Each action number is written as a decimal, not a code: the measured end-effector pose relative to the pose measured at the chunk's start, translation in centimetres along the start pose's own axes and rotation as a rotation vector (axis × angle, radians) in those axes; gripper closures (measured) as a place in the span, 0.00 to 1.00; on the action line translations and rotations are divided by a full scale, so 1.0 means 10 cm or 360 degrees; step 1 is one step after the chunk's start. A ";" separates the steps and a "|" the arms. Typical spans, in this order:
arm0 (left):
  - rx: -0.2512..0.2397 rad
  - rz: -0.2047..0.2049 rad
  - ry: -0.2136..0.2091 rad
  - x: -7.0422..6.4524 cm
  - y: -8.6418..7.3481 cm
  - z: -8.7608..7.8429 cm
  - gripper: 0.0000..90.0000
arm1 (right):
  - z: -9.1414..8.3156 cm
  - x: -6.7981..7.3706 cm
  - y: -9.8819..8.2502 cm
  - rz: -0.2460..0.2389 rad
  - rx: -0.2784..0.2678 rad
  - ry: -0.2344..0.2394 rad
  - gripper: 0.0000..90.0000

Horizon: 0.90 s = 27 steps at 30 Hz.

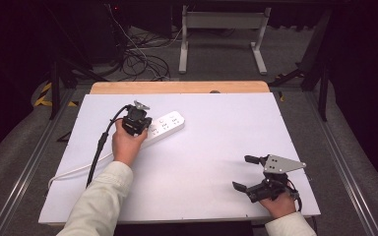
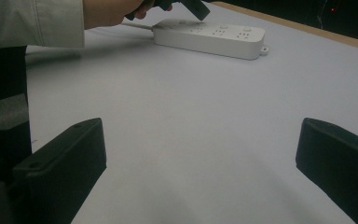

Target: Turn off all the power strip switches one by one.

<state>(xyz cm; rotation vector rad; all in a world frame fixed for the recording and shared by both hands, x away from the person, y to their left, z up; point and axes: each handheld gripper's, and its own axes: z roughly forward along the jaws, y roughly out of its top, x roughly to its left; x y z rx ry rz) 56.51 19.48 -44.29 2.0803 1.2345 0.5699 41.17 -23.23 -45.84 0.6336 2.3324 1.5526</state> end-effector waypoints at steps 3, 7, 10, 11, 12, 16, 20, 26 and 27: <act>-0.0048 -0.0032 -0.0066 -0.01 0.07 -0.04 1.00 | 0.00 0.00 0.00 0.0004 0.0000 -0.0002 0.02; -0.0035 0.0017 -0.0070 -0.11 0.12 0.02 1.00 | 0.00 0.00 0.00 0.0002 0.0003 0.0001 0.02; 0.0007 0.0040 -0.0115 -0.16 0.15 0.14 1.00 | 0.00 0.00 0.00 0.0005 -0.0005 0.0002 0.02; 0.0019 0.0026 -0.0136 -0.17 0.16 0.19 1.00 | 0.00 0.00 -0.01 0.0006 -0.0003 0.0004 0.02; 0.0001 0.0021 -0.0123 -0.19 0.17 0.24 1.00 | 0.00 0.00 -0.01 0.0006 -0.0002 0.0007 0.02; -0.0025 -0.0042 -0.0140 -0.18 0.20 0.27 1.00 | 0.00 0.00 -0.01 0.0005 -0.0002 0.0008 0.02; -0.0019 -0.0033 -0.0104 -0.20 0.23 0.30 1.00 | 0.00 0.00 -0.01 0.0007 -0.0007 0.0010 0.02; 0.0006 -0.0039 -0.0081 -0.20 0.20 0.36 1.00 | -0.01 0.00 0.00 0.0003 -0.0006 0.0013 0.02; 0.0006 -0.0038 -0.0073 -0.20 0.21 0.36 1.00 | -0.01 0.00 0.00 0.0003 -0.0005 0.0013 0.02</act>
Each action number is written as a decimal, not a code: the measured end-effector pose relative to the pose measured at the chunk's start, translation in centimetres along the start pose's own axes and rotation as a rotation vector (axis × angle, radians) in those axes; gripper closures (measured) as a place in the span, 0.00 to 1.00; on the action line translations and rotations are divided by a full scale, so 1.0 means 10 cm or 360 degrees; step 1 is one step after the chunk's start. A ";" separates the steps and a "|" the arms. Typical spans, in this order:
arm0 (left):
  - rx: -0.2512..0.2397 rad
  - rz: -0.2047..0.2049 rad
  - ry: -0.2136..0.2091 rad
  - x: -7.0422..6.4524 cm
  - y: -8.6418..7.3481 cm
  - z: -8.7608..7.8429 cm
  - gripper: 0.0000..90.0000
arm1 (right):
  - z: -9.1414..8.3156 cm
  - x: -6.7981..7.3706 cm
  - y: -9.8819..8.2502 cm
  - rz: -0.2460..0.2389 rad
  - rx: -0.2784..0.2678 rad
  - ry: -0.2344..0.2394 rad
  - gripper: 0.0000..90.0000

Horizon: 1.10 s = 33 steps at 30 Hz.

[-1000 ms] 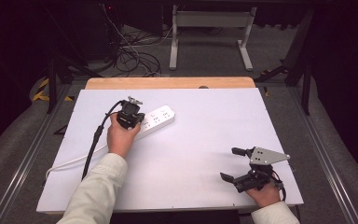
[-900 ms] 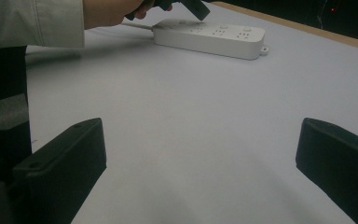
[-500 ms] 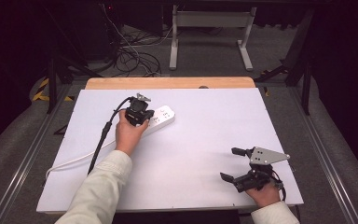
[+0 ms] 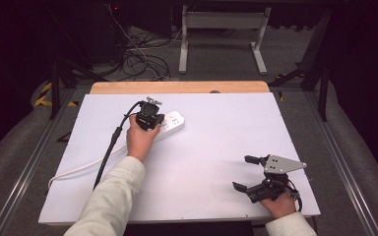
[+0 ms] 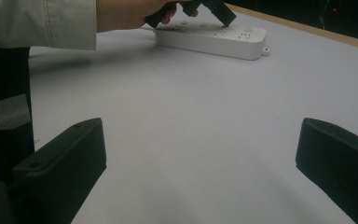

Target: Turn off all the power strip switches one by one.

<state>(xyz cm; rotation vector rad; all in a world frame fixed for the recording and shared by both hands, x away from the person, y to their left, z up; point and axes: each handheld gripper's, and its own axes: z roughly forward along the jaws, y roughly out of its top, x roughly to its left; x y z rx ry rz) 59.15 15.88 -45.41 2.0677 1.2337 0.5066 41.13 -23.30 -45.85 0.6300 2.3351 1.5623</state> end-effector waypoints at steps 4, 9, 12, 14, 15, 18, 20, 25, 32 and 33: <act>0.0022 -0.0011 0.0034 0.00 0.00 0.00 1.00 | 0.00 0.00 0.00 0.0001 -0.0002 0.0001 0.02; 0.0012 0.0004 0.0037 -0.03 -0.02 0.02 1.00 | 0.01 0.00 0.00 0.0000 0.0004 0.0003 0.02; 0.0011 0.0024 0.0037 -0.06 -0.02 0.02 1.00 | 0.01 0.00 0.00 -0.0001 0.0007 0.0003 0.02; 0.0013 0.0020 0.0043 -0.06 -0.02 0.02 1.00 | 0.00 0.00 0.00 -0.0001 0.0006 0.0002 0.02; 0.0014 0.0013 0.0042 -0.06 -0.02 0.02 1.00 | 0.00 0.00 0.00 0.0001 0.0005 0.0001 0.02; 0.0007 0.0014 0.0047 -0.06 -0.03 0.02 1.00 | 0.01 0.00 0.00 -0.0001 0.0008 0.0005 0.02; 0.0001 0.0016 0.0042 -0.06 -0.03 0.02 1.00 | 0.00 0.00 0.00 -0.0002 0.0005 0.0004 0.02; -0.0005 0.0017 0.0067 -0.08 -0.04 0.02 1.00 | 0.01 0.00 0.00 -0.0001 0.0007 0.0006 0.02; -0.0010 0.0040 0.0085 -0.09 -0.04 0.03 1.00 | 0.01 0.00 0.00 -0.0001 0.0005 0.0008 0.02; -0.0007 0.0051 0.0106 -0.11 -0.03 0.03 1.00 | 0.01 0.00 0.00 -0.0001 0.0005 0.0009 0.02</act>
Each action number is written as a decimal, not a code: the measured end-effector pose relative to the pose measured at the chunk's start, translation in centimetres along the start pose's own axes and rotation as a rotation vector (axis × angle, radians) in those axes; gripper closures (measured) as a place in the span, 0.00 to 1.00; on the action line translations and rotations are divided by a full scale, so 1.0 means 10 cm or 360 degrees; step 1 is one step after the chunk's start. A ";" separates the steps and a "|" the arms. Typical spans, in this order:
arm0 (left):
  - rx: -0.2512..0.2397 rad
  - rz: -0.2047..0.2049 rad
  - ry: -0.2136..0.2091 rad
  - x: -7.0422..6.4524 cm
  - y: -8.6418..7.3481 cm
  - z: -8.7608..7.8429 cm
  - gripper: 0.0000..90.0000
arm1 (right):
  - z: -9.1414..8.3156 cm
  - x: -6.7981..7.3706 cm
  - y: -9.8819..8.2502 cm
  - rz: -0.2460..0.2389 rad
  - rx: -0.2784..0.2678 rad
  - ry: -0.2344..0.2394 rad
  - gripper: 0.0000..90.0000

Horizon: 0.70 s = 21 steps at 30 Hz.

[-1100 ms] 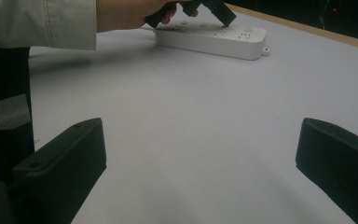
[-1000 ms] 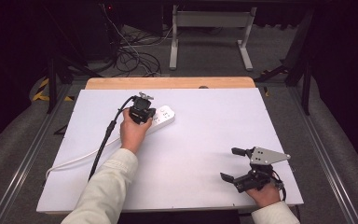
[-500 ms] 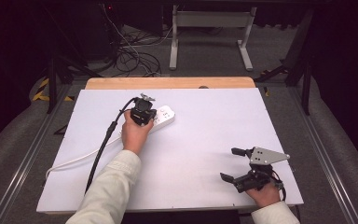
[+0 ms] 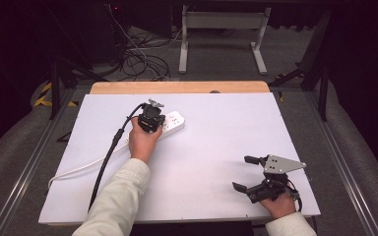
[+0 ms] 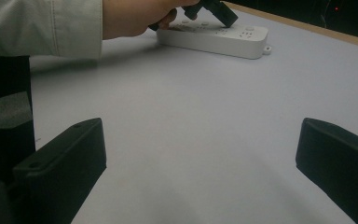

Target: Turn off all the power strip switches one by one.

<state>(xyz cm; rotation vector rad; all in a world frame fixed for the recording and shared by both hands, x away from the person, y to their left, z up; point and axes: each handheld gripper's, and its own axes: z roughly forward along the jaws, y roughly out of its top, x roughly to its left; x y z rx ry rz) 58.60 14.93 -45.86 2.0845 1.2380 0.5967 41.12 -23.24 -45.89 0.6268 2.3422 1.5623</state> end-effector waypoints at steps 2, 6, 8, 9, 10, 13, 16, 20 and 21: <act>0.0006 0.0004 0.0005 -0.01 0.00 0.00 1.00 | 0.00 0.00 0.00 -0.0004 -0.0003 0.0000 0.02; 0.0014 -0.0022 -0.0008 0.00 0.01 0.00 1.00 | -0.01 0.00 0.00 -0.0003 -0.0008 -0.0001 0.02; 0.0017 -0.0008 0.0001 -0.01 0.01 0.00 1.00 | -0.01 0.00 0.00 -0.0005 -0.0006 0.0000 0.02; 0.0016 -0.0007 0.0003 -0.01 0.00 0.00 1.00 | -0.01 0.00 0.00 -0.0006 -0.0005 0.0001 0.02; 0.0012 -0.0003 0.0005 0.00 0.01 0.00 1.00 | -0.01 0.00 0.00 -0.0005 -0.0005 0.0002 0.02; 0.0025 -0.0027 -0.0017 0.01 0.01 0.00 1.00 | -0.01 0.00 0.00 -0.0005 -0.0007 0.0003 0.02; 0.0024 -0.0076 -0.0045 0.05 0.01 0.00 1.00 | -0.01 0.00 0.00 -0.0005 -0.0007 0.0004 0.02; 0.0028 -0.0109 -0.0064 0.07 0.00 0.01 1.00 | -0.01 0.00 0.00 -0.0006 -0.0009 0.0005 0.02; 0.0028 -0.0109 -0.0064 0.07 0.00 0.01 1.00 | -0.01 0.00 0.00 -0.0006 -0.0009 0.0005 0.02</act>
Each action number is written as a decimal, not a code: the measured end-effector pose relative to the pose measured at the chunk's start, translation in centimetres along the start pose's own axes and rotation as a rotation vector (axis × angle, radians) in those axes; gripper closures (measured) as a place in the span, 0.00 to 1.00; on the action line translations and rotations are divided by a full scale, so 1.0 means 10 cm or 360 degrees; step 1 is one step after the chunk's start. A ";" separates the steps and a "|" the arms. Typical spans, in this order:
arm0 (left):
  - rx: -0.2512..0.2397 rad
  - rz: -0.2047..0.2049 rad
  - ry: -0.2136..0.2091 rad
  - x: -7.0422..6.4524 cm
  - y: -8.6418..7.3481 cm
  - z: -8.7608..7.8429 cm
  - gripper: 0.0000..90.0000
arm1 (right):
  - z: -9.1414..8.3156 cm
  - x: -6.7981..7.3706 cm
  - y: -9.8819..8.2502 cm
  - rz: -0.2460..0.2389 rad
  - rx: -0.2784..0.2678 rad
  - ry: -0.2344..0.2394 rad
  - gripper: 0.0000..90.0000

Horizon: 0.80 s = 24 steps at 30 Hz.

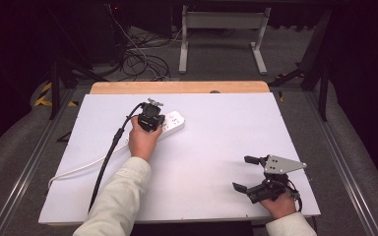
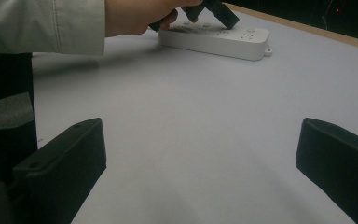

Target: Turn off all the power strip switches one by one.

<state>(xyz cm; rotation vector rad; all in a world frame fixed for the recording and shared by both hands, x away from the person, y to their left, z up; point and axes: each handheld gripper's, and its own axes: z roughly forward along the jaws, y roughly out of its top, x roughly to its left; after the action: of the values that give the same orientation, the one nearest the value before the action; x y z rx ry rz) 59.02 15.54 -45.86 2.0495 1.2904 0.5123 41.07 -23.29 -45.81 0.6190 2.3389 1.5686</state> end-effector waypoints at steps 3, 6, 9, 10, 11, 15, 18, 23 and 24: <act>0.0002 -0.0023 -0.0022 0.02 0.01 0.00 1.00 | -0.01 0.00 0.00 -0.0001 -0.0001 0.0000 0.02; 0.0006 -0.0044 -0.0053 0.02 0.03 -0.02 1.00 | -0.01 -0.01 0.00 0.0005 -0.0007 0.0002 0.02; -0.0088 -0.0044 -0.0028 0.04 0.08 -0.12 1.00 | -0.01 -0.01 0.00 0.0008 -0.0008 0.0000 0.02; -0.0123 -0.0028 -0.0030 0.04 0.10 -0.15 1.00 | -0.01 -0.01 0.00 0.0009 -0.0008 -0.0001 0.02; -0.0123 -0.0028 -0.0030 0.04 0.10 -0.15 1.00 | -0.01 -0.01 0.00 0.0008 -0.0008 -0.0001 0.02; -0.0181 -0.0020 -0.0097 0.00 0.15 -0.15 1.00 | 0.00 -0.01 0.00 0.0008 -0.0001 0.0000 0.02; -0.0157 0.0022 -0.0104 -0.07 0.18 -0.09 1.00 | 0.00 -0.01 0.00 0.0005 -0.0004 0.0001 0.02; -0.0122 0.0064 -0.0121 -0.14 0.22 0.03 1.00 | -0.01 -0.01 0.00 0.0007 -0.0009 0.0005 0.02; -0.0118 0.0057 -0.0117 -0.15 0.22 0.05 1.00 | -0.01 -0.01 0.00 0.0006 -0.0009 0.0005 0.02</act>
<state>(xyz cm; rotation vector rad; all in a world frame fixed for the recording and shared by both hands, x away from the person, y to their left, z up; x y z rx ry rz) 60.10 13.36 -44.62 2.0145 1.1767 0.4894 41.12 -23.39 -45.79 0.6204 2.3363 1.5780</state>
